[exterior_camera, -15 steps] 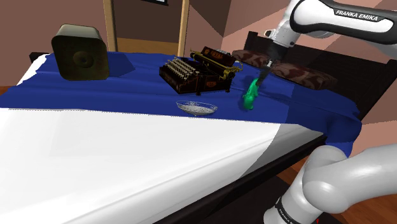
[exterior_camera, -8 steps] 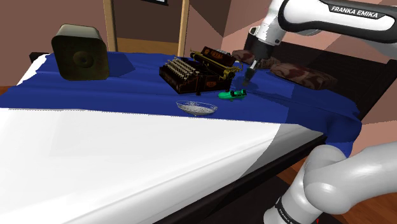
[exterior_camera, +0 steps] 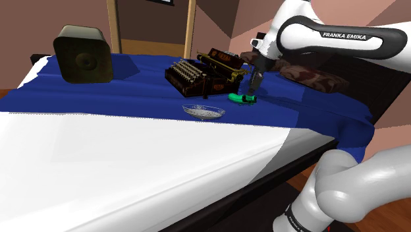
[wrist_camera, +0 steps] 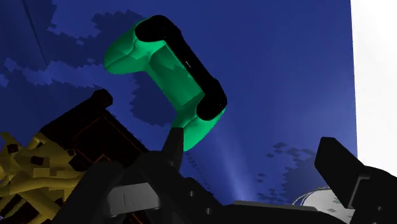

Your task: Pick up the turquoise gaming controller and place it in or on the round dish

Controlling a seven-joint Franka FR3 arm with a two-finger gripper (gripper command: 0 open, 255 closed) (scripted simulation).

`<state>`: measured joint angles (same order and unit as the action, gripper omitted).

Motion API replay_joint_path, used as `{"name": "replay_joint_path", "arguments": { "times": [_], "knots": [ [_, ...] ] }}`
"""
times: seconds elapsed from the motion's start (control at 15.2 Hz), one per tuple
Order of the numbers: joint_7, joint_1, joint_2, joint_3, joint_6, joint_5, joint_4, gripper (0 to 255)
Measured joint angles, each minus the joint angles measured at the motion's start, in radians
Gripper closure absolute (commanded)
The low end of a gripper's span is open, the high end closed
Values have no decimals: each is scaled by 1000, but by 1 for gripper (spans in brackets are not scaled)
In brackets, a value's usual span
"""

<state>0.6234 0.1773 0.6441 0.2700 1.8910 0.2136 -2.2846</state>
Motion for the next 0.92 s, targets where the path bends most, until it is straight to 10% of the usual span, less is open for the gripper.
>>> {"name": "replay_joint_path", "arguments": {
  "times": [0.92],
  "knots": [
    [194,36,-53,93,292,89,-86,0]
  ]
}}
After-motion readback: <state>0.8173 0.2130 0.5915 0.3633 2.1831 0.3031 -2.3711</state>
